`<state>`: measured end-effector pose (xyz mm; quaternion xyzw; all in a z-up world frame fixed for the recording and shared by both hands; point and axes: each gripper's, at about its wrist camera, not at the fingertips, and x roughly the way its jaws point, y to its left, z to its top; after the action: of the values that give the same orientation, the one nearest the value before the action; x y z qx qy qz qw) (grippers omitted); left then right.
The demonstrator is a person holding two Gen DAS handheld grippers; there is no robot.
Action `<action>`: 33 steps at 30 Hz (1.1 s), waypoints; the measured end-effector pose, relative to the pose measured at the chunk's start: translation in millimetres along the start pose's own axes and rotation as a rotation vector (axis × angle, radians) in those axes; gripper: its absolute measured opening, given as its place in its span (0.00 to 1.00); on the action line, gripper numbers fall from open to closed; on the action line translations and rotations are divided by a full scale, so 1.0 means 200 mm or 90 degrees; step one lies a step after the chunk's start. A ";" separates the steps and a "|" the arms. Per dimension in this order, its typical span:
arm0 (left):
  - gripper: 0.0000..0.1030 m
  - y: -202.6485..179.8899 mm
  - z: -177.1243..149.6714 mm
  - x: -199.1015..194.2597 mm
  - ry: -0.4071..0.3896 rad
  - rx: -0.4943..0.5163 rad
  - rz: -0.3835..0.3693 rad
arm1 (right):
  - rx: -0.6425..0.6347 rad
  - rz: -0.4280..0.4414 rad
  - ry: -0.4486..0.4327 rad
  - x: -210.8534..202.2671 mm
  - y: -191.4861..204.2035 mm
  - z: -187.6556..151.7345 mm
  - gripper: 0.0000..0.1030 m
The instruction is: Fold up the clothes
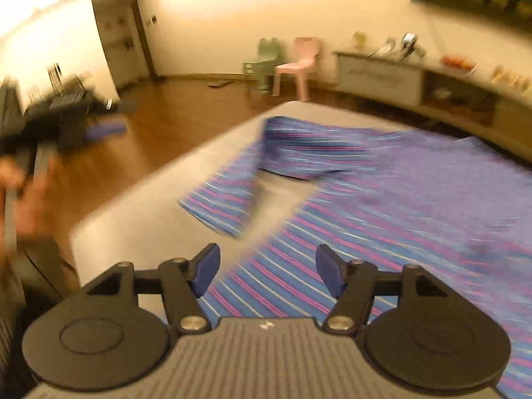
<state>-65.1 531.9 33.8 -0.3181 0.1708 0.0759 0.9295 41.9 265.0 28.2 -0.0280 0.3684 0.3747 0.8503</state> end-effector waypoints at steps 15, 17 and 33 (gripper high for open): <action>0.59 0.15 -0.03 0.13 0.045 -0.040 -0.044 | 0.082 0.031 0.003 0.76 0.09 0.26 0.03; 0.59 0.14 -0.03 0.12 0.042 -0.041 -0.055 | 0.088 0.043 -0.012 0.55 0.04 0.31 0.02; 0.60 -0.52 -0.63 0.43 0.242 0.241 -0.121 | 0.304 -0.254 0.019 -0.01 -1.06 -0.16 0.16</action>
<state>7.0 375.8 -31.7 -0.1622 0.3227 -0.1061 0.9265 161.3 101.0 -43.3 0.0952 0.4458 0.1024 0.8842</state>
